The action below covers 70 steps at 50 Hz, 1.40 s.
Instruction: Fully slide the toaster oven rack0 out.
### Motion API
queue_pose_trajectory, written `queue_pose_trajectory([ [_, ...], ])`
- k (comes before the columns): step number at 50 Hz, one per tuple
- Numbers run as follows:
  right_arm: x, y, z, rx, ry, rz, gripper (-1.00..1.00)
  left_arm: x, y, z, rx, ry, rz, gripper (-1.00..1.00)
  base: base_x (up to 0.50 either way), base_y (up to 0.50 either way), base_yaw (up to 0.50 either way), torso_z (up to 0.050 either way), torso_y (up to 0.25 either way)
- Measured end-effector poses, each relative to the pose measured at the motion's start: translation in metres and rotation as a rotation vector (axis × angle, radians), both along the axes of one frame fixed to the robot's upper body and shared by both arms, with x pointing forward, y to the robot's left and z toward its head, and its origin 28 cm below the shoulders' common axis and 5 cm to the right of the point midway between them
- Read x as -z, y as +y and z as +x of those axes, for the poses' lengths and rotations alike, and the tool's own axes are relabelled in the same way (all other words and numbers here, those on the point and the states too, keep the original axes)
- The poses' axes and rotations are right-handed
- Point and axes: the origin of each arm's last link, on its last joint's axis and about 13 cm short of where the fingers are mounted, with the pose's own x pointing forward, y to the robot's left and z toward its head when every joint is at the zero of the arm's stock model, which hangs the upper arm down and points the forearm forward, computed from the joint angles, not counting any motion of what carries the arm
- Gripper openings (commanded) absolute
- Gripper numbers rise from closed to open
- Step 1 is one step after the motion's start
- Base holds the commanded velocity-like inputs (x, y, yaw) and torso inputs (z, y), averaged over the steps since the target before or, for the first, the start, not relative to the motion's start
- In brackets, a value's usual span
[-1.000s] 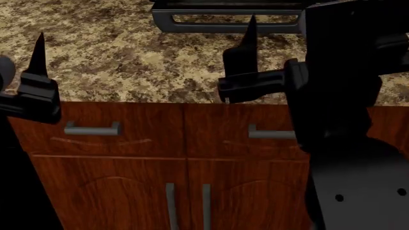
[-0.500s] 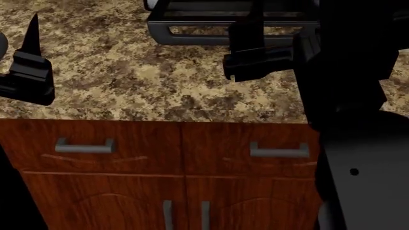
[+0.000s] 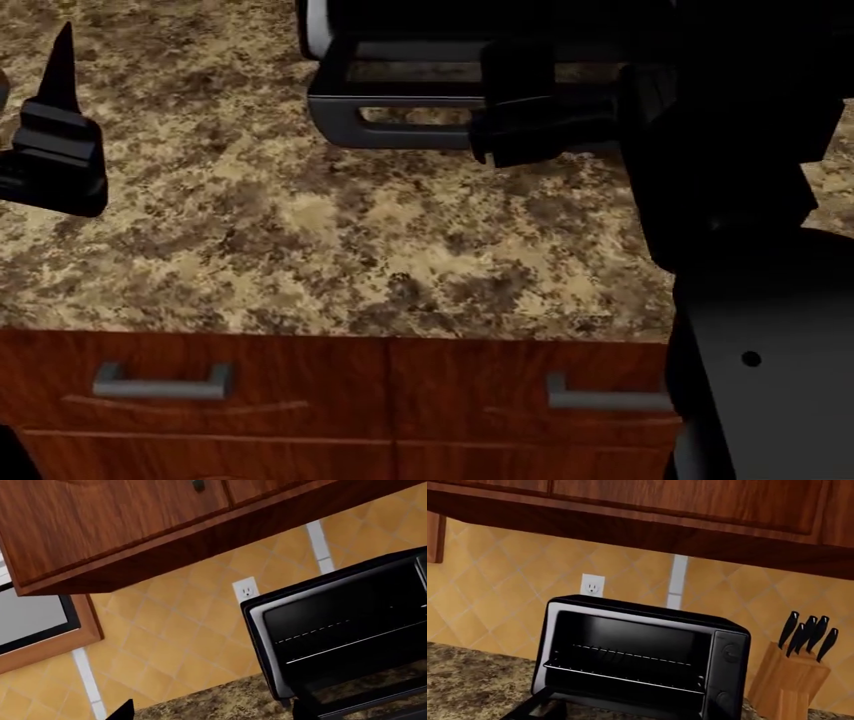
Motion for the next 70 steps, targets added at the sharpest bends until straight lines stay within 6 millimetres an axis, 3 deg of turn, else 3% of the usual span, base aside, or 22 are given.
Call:
queue_pose_trajectory([
  [40,0.000,0.000,-0.003,-0.008,0.002,-0.005,1.00,-0.001,0.002,-0.004,-0.005,-0.004,0.007,1.00,0.19,0.08,0.00,0.000,0.000],
  [70,-0.001,0.001,-0.005,0.000,0.001,-0.003,1.00,0.000,0.004,-0.011,0.010,-0.008,0.034,1.00,0.00,0.00,0.00,0.049,0.000],
])
